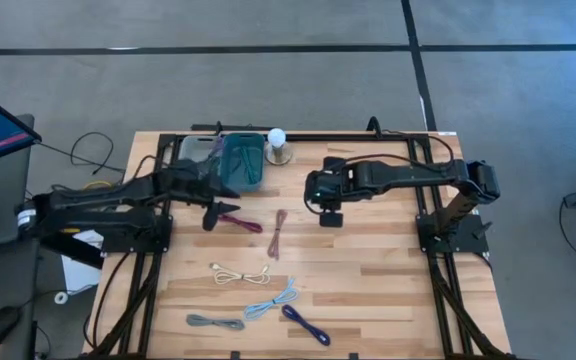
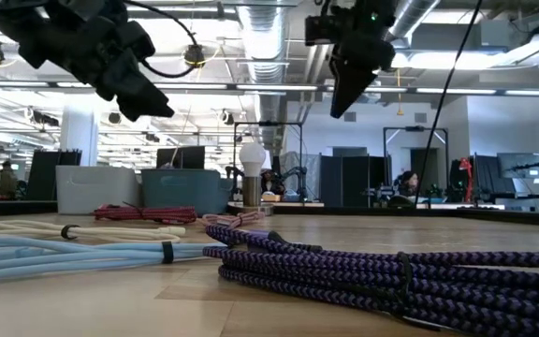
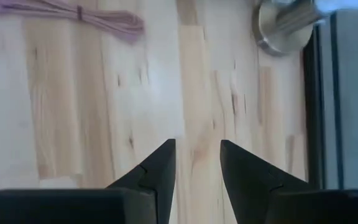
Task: Pick & Place USB Port
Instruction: Put the pink patterned charger cable into the blue bin
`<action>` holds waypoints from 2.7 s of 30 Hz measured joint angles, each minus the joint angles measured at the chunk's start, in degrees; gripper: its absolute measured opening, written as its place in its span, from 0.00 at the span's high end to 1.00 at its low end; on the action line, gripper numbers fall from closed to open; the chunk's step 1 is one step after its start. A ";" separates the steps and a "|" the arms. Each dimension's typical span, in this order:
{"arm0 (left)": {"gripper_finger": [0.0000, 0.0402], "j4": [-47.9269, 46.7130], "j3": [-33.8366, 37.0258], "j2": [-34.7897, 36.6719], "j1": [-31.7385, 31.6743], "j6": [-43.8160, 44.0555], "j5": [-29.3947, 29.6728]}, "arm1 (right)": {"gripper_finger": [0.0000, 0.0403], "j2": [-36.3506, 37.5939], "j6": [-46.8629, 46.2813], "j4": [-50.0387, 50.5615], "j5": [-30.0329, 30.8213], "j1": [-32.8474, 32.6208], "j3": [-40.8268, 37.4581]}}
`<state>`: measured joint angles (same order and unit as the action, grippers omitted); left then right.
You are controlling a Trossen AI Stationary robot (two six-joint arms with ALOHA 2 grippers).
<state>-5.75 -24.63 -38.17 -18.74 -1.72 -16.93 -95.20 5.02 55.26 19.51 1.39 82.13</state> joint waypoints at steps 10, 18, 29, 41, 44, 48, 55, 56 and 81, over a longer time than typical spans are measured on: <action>0.57 0.64 -1.32 -3.13 4.08 0.04 3.85 | 0.71 8.55 -1.38 -4.27 -2.74 0.20 -4.55; 0.57 1.52 -1.34 -3.47 5.42 0.66 4.17 | 0.71 28.18 -7.27 -22.62 -3.08 0.65 -29.86; 0.57 -1.04 -5.47 -12.65 13.78 0.44 13.32 | 0.71 49.81 -15.66 -48.67 -3.00 0.10 -55.04; 0.57 -9.87 -10.39 -26.02 15.42 -0.61 16.09 | 0.71 52.73 -17.12 -54.77 -2.97 0.08 -60.00; 0.57 -9.75 -10.39 -27.72 15.41 -0.86 16.70 | 0.71 52.74 -17.12 -55.24 -2.97 0.08 -60.00; 0.57 -9.58 -10.39 -30.37 15.42 -1.07 19.37 | 0.71 52.76 -17.12 -56.32 -2.95 0.08 -60.00; 0.57 -9.19 -10.39 -35.96 15.41 -1.07 20.81 | 0.71 52.76 -17.10 -56.81 -2.95 0.08 -60.00; 0.57 -9.15 -10.39 -36.59 15.41 -1.07 20.81 | 0.71 52.76 -17.10 -57.31 -2.95 0.08 -60.00; 0.94 -3.27 -10.27 -40.52 15.10 0.58 21.61 | 0.71 52.76 -16.66 -57.89 -2.93 0.11 -59.98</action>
<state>-9.02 -34.90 -78.69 -3.64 -1.13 4.68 -42.44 -11.64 -2.63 16.58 1.50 22.15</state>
